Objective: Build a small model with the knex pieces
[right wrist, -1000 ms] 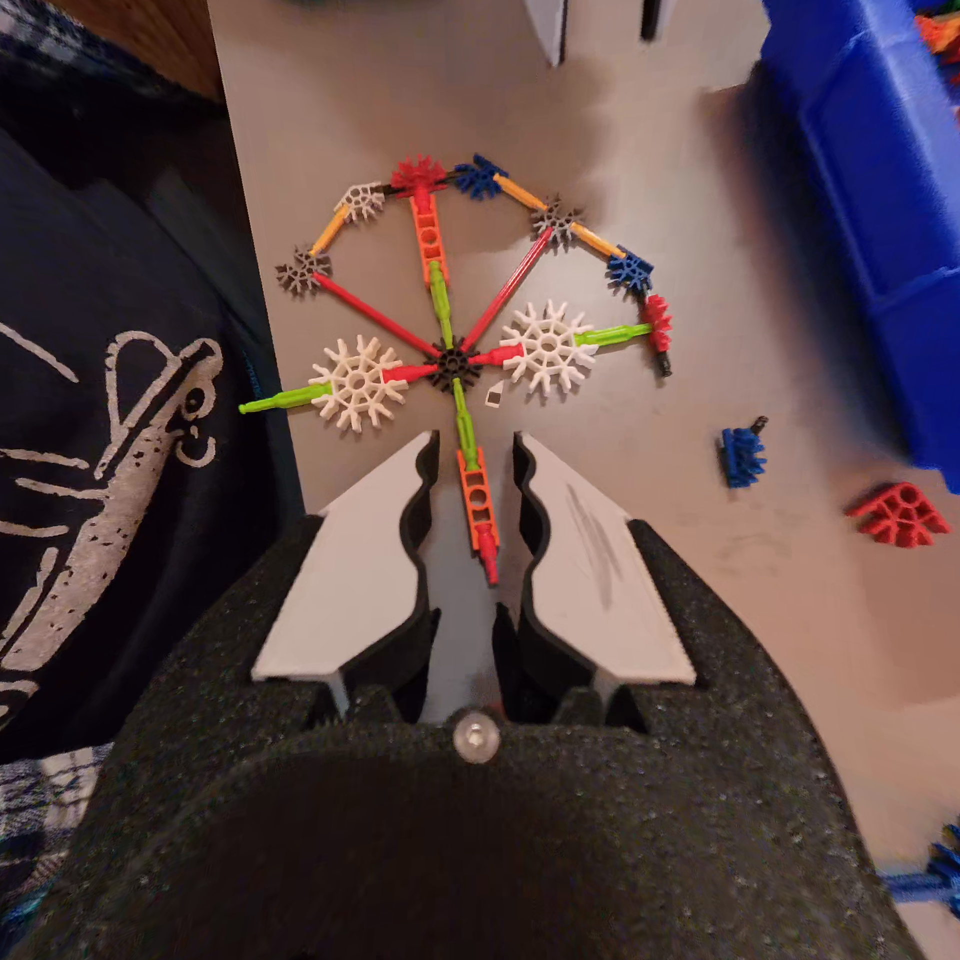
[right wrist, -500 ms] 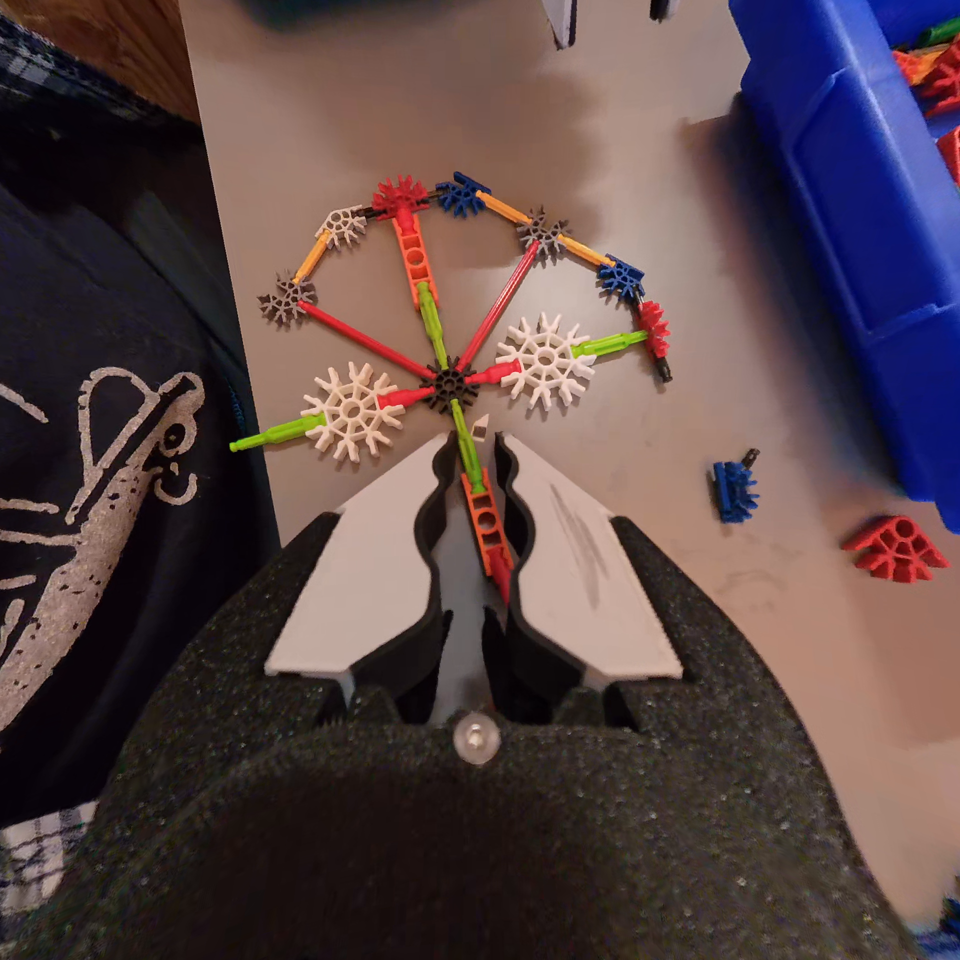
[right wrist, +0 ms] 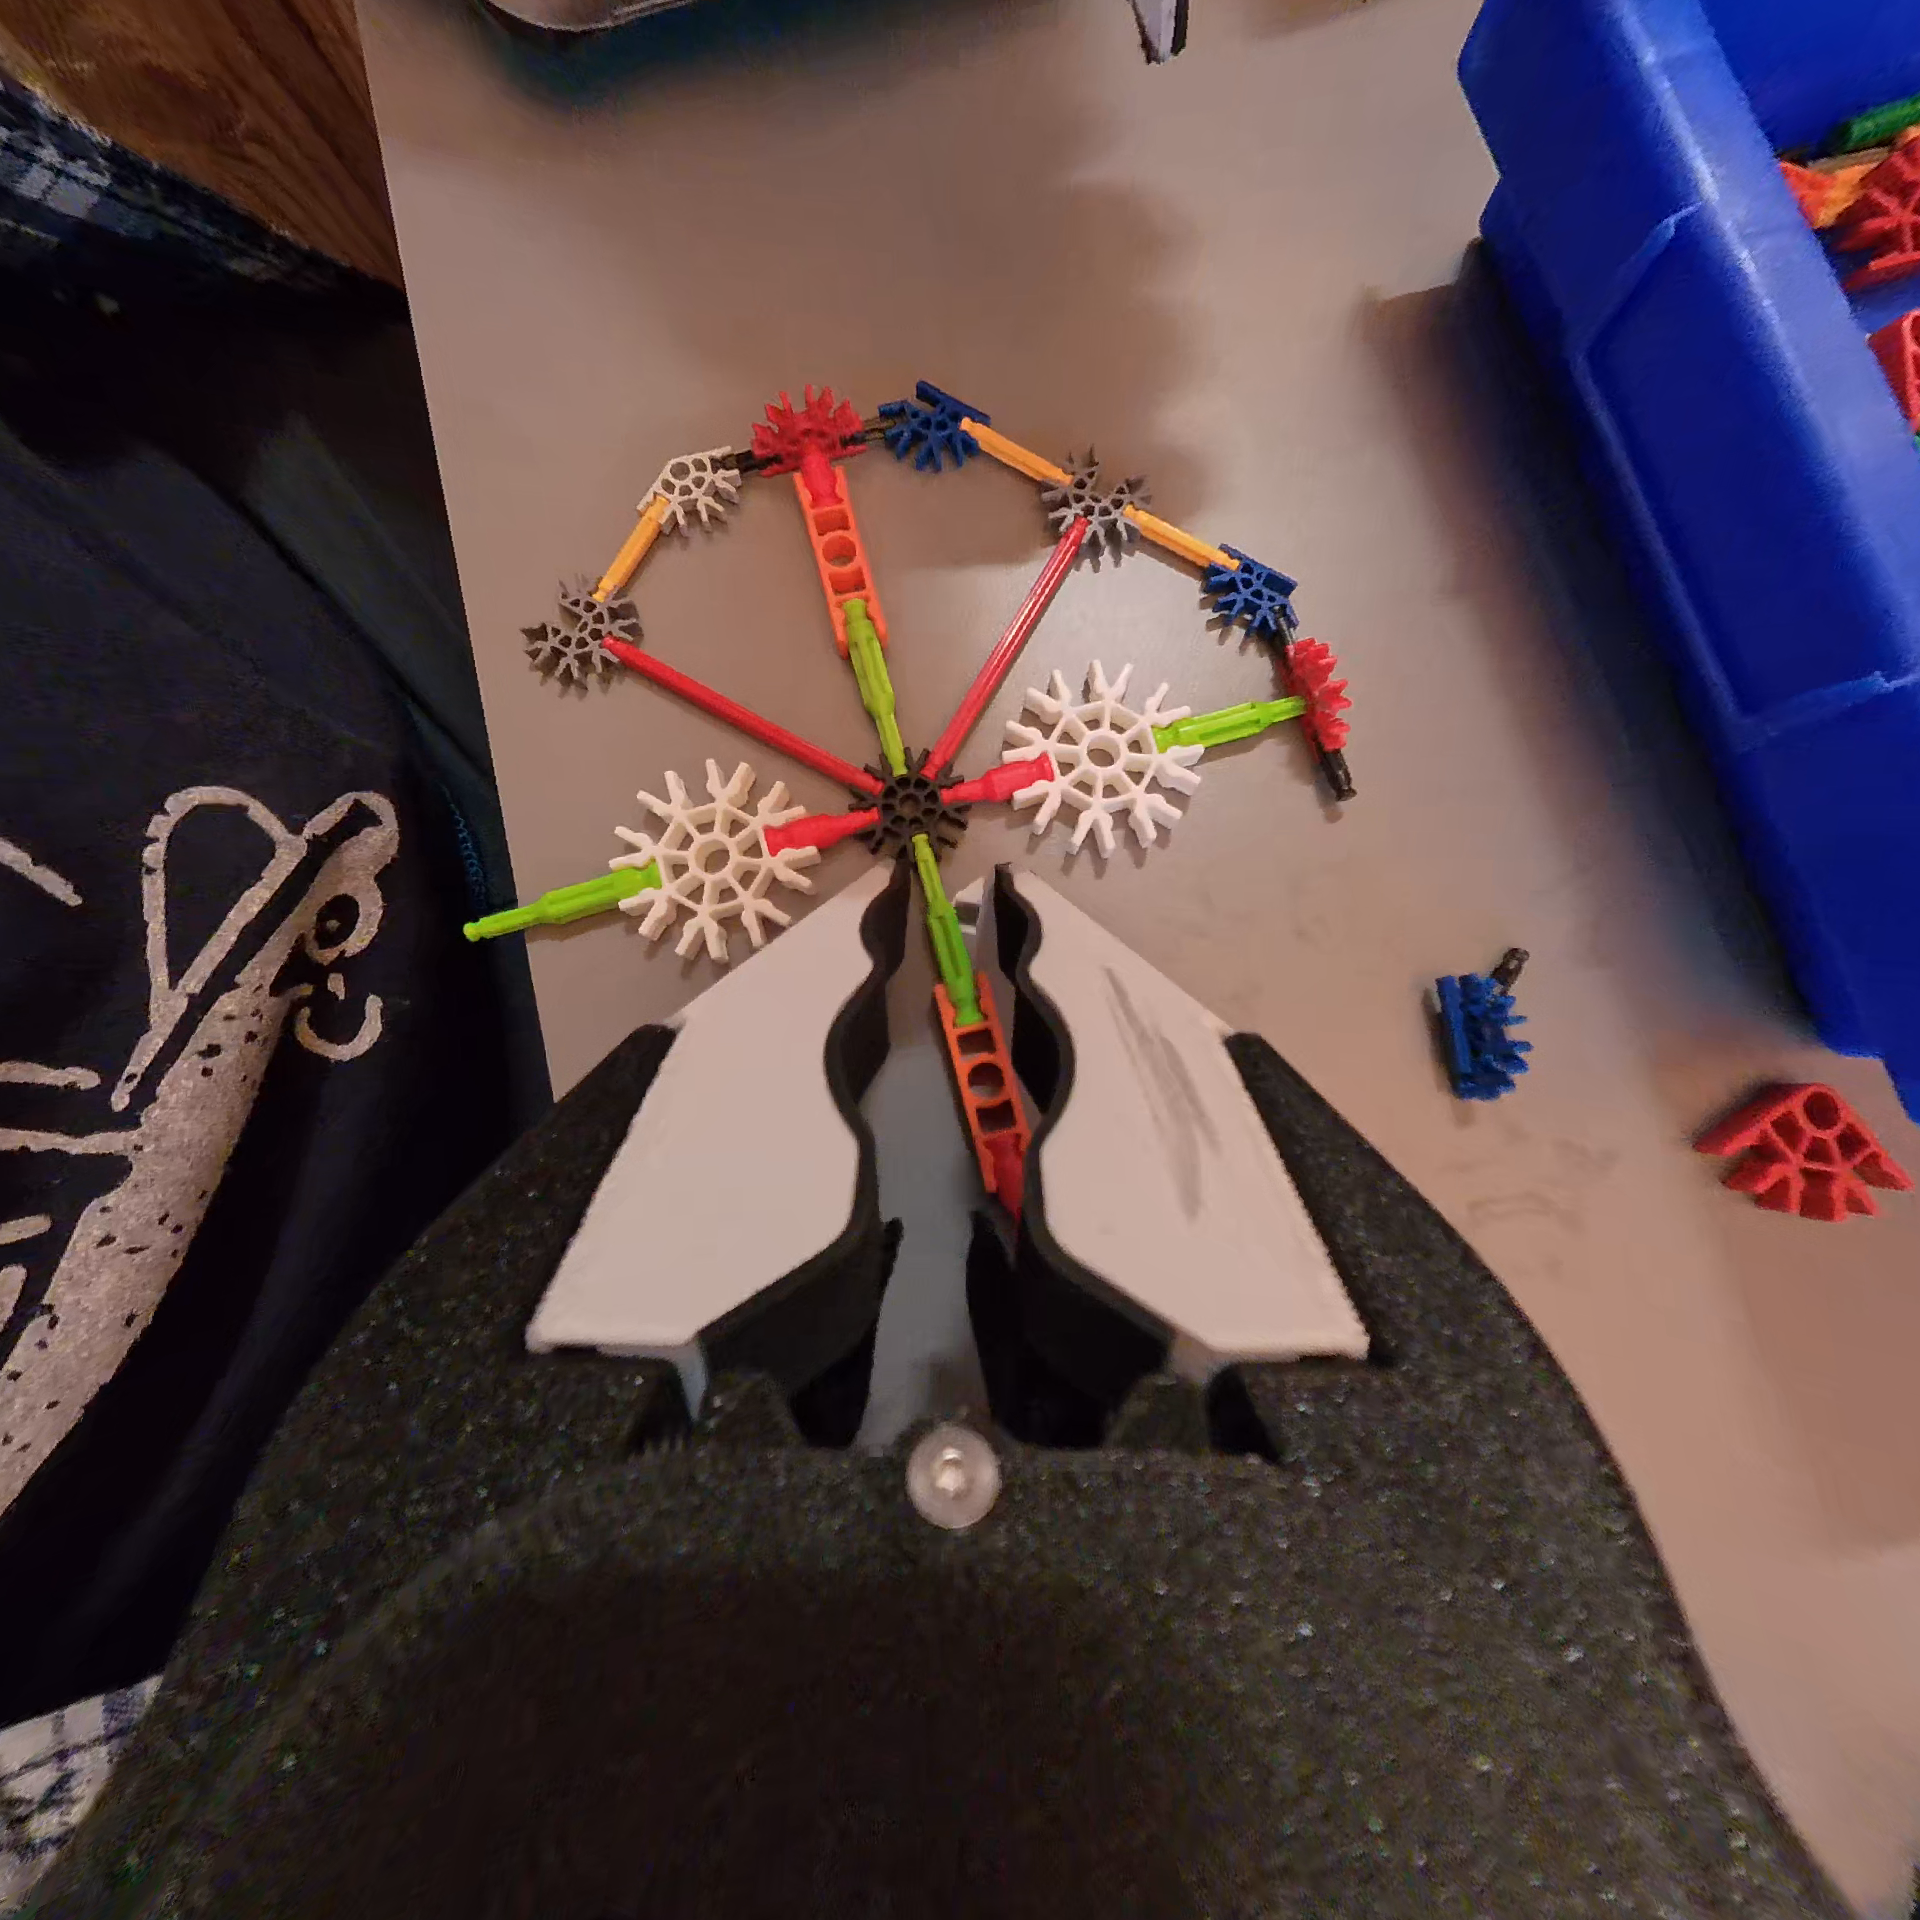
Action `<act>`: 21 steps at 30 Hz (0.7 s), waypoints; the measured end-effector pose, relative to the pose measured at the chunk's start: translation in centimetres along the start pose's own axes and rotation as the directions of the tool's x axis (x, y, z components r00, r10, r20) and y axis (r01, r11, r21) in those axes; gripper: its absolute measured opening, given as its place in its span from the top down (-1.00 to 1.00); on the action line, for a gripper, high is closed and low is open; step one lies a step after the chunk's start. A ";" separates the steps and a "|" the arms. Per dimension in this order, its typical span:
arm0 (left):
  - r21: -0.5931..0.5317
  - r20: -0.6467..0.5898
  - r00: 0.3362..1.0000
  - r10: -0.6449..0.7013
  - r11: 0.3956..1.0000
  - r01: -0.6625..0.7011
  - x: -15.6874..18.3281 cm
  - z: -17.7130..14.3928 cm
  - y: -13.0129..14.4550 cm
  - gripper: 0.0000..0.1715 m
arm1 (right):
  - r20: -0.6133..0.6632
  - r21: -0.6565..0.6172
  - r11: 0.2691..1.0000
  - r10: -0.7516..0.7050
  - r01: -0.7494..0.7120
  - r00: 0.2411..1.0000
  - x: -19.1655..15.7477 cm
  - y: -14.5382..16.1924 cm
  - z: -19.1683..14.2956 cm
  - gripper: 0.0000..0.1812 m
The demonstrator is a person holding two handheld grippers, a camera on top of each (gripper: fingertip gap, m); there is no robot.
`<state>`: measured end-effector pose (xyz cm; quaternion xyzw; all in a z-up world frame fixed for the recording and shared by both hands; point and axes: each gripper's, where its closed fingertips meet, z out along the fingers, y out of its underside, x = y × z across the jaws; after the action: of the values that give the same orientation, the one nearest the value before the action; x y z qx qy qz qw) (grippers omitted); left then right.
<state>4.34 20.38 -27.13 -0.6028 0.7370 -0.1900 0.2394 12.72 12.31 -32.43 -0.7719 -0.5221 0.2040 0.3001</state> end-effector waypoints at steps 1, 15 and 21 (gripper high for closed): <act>0.000 0.001 1.000 0.000 1.000 0.000 0.0 0.0 0.0 0.70 | -0.001 0.001 1.000 0.001 -0.001 1.000 0.0 0.0 0.0 0.83; 0.009 0.034 0.999 0.003 1.000 -0.003 -0.7 -1.2 0.3 0.70 | 0.003 0.018 1.000 0.002 -0.002 1.000 0.1 -0.8 0.5 0.81; 0.035 0.054 0.999 -0.002 0.999 0.000 -1.1 -1.9 0.2 0.70 | 0.012 0.027 1.000 -0.002 0.001 1.000 -0.3 -1.2 1.0 0.82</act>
<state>3.28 21.44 -25.58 -0.6038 0.7266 -0.1864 0.2696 11.17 12.60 -32.38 -0.7660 -0.5217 0.2156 0.3075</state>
